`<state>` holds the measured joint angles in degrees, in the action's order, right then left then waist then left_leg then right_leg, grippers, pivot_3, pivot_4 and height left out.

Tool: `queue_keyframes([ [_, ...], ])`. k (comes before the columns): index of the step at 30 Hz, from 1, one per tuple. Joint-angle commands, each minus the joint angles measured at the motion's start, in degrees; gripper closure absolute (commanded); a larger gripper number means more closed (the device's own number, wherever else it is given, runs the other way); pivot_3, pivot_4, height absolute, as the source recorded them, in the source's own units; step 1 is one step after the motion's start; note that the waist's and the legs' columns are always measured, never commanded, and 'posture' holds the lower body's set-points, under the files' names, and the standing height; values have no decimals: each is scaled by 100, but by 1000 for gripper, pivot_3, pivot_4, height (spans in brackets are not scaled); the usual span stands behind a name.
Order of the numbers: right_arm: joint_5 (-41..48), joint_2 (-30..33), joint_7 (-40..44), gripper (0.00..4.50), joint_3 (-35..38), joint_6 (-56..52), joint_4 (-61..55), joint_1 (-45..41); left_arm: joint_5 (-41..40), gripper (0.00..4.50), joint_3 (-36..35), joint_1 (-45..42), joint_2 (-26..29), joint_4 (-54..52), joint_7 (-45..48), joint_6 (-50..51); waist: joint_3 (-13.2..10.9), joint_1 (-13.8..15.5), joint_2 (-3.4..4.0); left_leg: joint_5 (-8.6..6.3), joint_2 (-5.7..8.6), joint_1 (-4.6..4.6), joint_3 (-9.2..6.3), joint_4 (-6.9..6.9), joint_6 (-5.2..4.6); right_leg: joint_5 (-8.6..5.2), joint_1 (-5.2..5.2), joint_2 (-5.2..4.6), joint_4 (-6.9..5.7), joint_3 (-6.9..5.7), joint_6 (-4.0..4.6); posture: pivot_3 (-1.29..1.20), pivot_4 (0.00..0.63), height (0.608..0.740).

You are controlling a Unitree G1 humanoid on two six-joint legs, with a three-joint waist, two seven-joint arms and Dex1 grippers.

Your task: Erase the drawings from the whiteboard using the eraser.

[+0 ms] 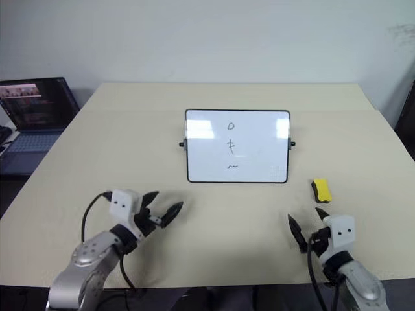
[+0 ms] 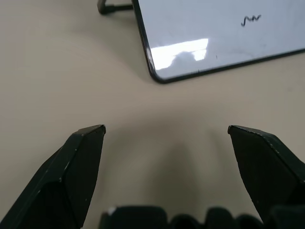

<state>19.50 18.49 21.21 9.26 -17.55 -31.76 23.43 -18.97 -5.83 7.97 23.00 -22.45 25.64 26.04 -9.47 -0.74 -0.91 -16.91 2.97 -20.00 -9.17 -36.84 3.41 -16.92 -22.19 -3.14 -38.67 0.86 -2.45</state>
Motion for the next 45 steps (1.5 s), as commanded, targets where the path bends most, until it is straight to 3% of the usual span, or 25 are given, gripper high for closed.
queue_keyframes([
  [1,177,64,-108,19,226,-302,-34,-184,107,0,134,4,23,-68,37,-107,0,13,0,0,0,1,0,0,0,0,1,0,0,0,-2,0,150,740],
  [9,-197,359,-62,19,-179,-438,-609,-299,-9,0,-11,-113,56,19,199,-236,-2,43,3,0,-3,1,2,2,0,-2,-1,2,0,-1,0,0,150,740],
  [16,-974,275,-242,19,-852,75,-808,-286,-181,0,-405,-776,473,553,735,-469,-2,62,3,-1,-3,-2,-1,4,1,-3,-2,2,6,-5,-1,0,150,740],
  [21,-838,69,-568,19,-541,-408,-986,-394,-200,0,-167,-1675,670,870,1146,-489,-4,61,-1,-1,0,-3,-2,2,2,-2,-1,2,7,-5,-3,0,150,740],
  [28,-830,-19,-995,19,-4,-1034,-1224,-617,-371,0,582,-2510,1039,1035,2509,-427,-5,31,0,1,7,-9,-2,3,4,12,-4,2,10,-5,19,0,150,740],
  [34,-536,-186,-1418,19,408,-2006,-1090,-1427,-532,0,1150,-2994,1283,1053,3620,-363,-9,-65,4,0,1,-7,1,3,2,13,-8,6,2,-3,22,0,150,740],
  [45,-285,363,-1204,19,817,-3102,8,-2673,-333,0,1396,-3718,1137,1929,4259,-797,-11,-86,5,-1,14,-11,-1,1,-3,14,-9,8,1,-7,22,0,150,740],
])
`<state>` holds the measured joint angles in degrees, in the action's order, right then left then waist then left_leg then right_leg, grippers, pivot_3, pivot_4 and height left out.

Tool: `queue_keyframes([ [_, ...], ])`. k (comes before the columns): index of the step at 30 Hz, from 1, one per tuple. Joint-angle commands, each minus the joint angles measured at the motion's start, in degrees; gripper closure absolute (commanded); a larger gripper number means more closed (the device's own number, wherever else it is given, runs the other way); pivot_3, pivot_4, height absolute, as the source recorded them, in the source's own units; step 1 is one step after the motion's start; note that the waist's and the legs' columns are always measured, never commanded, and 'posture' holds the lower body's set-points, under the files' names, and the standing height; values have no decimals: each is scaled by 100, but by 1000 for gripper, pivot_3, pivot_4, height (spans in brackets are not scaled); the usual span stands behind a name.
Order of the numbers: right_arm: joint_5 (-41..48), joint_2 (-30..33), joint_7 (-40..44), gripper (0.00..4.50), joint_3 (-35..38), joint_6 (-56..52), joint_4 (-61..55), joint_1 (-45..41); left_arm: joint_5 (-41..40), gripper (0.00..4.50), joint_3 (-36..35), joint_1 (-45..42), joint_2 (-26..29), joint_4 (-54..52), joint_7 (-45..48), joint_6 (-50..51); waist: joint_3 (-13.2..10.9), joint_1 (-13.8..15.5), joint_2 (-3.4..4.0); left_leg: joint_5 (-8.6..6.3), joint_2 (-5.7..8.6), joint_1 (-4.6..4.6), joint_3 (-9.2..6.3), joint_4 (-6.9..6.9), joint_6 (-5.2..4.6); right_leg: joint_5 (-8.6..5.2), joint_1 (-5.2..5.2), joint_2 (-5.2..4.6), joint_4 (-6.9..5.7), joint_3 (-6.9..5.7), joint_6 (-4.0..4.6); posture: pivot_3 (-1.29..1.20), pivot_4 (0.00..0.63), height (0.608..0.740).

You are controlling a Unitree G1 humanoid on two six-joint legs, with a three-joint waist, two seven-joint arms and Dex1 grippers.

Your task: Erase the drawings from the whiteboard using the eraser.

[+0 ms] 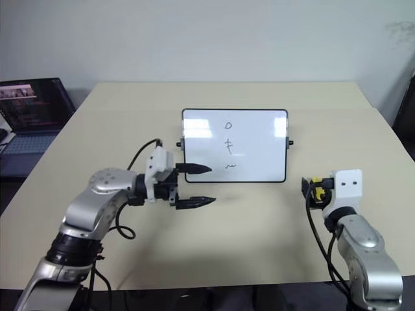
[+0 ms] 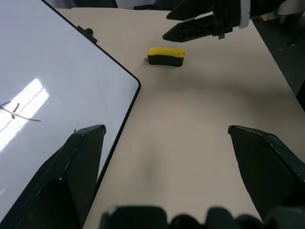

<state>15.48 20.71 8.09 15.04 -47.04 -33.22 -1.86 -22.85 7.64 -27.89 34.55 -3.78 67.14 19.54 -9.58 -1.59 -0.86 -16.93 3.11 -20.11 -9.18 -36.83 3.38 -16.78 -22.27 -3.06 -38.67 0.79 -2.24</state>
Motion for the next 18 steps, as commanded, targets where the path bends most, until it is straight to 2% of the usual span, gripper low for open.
queue_keyframes([
  [1,150,201,161,19,277,-210,269,-195,104,0,72,-143,-33,140,130,-222,0,-1,0,-2,-1,0,0,1,-4,0,-1,-1,0,1,0,0,150,740],
  [18,179,702,738,19,258,51,2152,-1303,122,0,0,109,-90,77,56,-289,0,-14,0,-3,3,-3,0,-5,-8,1,-3,-2,-8,1,-3,0,150,740],
])
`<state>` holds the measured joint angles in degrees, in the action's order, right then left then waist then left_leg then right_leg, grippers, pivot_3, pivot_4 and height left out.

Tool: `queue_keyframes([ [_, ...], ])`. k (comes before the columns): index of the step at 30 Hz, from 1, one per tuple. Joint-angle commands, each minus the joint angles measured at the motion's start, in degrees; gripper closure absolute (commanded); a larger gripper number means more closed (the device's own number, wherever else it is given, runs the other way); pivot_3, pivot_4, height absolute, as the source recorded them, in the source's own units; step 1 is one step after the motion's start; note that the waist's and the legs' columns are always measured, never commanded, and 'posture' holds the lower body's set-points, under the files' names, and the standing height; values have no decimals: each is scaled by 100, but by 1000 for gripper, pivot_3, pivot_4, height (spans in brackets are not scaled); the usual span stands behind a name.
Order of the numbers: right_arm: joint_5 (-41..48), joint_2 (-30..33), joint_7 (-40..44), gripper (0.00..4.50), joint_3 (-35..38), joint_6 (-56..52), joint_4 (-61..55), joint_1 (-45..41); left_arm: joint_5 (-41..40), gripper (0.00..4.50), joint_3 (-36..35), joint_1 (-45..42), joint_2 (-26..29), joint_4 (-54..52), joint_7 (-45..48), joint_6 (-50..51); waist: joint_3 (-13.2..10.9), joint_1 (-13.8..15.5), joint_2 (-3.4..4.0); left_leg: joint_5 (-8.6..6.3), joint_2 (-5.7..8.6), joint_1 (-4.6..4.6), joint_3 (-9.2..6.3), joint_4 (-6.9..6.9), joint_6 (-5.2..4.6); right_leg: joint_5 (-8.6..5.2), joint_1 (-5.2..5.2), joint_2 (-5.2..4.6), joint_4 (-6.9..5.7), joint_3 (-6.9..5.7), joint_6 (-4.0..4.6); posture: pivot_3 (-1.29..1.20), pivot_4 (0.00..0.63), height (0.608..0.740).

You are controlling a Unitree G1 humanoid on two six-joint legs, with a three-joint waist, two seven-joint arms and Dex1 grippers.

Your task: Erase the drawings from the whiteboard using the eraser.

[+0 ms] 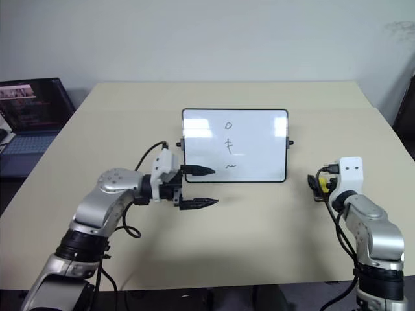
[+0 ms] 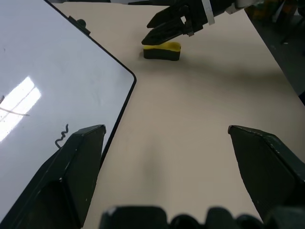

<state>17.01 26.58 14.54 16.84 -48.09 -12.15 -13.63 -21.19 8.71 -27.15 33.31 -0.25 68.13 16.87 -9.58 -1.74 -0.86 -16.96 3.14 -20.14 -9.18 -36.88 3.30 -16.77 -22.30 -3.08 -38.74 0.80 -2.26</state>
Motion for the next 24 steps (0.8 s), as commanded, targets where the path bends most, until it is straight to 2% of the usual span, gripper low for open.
queue_keyframes([
  [1,34,125,113,19,87,155,100,-152,-50,0,-120,56,44,-298,-60,-4,0,0,0,0,0,0,1,0,0,0,-1,0,0,1,0,0,150,740],
  [22,158,189,273,19,150,-36,499,-200,-154,0,-240,224,154,-684,-282,308,0,1,0,0,-1,0,2,-3,0,1,-1,-3,-4,2,0,0,150,740],
  [24,173,204,276,610,177,-35,554,-211,-153,0,-244,216,157,-685,-287,318,0,0,0,0,-1,0,2,-3,0,1,-1,-2,-4,3,0,0,150,740],
])
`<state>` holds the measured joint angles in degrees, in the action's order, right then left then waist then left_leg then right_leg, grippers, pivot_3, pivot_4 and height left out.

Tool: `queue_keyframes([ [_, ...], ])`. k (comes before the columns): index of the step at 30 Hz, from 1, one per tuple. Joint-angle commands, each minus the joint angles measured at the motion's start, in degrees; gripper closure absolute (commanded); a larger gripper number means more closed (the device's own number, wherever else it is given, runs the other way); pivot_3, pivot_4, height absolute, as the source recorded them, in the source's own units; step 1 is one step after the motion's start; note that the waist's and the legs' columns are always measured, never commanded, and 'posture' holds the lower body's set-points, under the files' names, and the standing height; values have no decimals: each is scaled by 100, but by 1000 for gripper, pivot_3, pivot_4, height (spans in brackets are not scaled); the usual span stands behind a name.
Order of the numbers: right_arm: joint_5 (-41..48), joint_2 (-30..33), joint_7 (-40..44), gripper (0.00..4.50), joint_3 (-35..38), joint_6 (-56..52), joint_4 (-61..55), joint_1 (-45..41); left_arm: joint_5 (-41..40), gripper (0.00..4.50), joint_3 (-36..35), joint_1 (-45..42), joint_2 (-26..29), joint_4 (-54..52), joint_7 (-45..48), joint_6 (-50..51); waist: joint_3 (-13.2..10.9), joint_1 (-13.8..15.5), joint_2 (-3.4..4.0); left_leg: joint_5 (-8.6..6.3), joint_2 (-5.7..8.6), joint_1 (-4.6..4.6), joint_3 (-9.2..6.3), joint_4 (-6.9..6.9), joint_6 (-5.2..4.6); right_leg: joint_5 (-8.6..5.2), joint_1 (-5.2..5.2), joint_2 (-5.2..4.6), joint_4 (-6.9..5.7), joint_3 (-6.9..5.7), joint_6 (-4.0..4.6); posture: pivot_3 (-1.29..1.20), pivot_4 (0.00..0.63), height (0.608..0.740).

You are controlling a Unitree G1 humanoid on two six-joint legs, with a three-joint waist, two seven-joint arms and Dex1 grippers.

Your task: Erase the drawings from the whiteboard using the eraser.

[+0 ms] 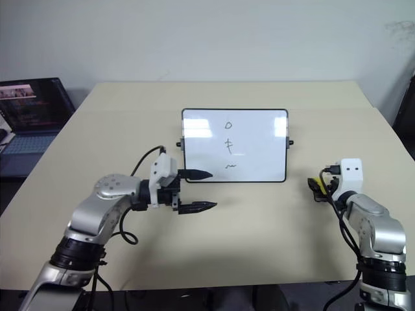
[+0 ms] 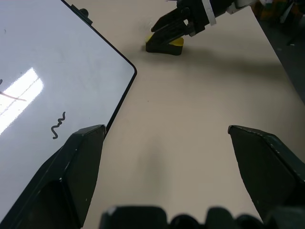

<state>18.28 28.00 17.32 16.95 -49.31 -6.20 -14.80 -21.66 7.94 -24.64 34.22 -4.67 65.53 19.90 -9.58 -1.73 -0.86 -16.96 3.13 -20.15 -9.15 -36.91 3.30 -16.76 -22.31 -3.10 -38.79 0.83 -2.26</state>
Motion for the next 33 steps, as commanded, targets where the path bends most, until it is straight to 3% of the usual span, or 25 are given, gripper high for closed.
queue_keyframes([
  [1,51,73,3,965,164,85,-25,-96,-101,0,-165,-40,66,-242,-30,17,0,-1,0,0,0,0,0,0,0,0,0,0,0,0,0,0,150,740],
  [8,130,16,-14,3372,194,74,-29,-79,-105,0,-176,-40,40,-279,-94,46,0,0,0,0,0,0,0,0,0,0,0,0,0,0,0,0,150,740],
  [14,184,11,0,3404,231,212,-275,34,-50,0,-269,-47,-16,-288,-437,152,0,0,0,0,0,0,-1,-1,0,0,0,0,0,-1,0,0,150,740],
  [21,-434,176,98,3404,-615,1240,-2068,760,56,0,-679,-511,-31,-274,-1530,858,-1,-13,1,0,-1,-12,-4,-4,1,1,-7,-3,1,-2,-4,0,150,740],
  [25,-865,-103,-49,3404,-1356,1734,-2098,323,64,0,-814,-929,-89,-169,-1961,1301,-3,-22,-1,1,-4,-4,-1,-6,3,3,-7,-1,-4,-1,-7,0,150,740],
  [29,-1325,-368,20,3405,-2075,2272,-1328,-560,93,0,-818,-1237,-25,56,-2010,1443,-3,-21,-2,11,3,2,3,-6,20,3,-6,3,-7,-4,-7,0,150,740],
  [33,-1528,-554,141,3405,-2327,2723,-485,-1387,217,0,-851,-1415,81,353,-2089,1504,-3,-13,-3,14,4,-9,-1,-4,26,3,-13,3,1,-4,-6,0,150,740],
])
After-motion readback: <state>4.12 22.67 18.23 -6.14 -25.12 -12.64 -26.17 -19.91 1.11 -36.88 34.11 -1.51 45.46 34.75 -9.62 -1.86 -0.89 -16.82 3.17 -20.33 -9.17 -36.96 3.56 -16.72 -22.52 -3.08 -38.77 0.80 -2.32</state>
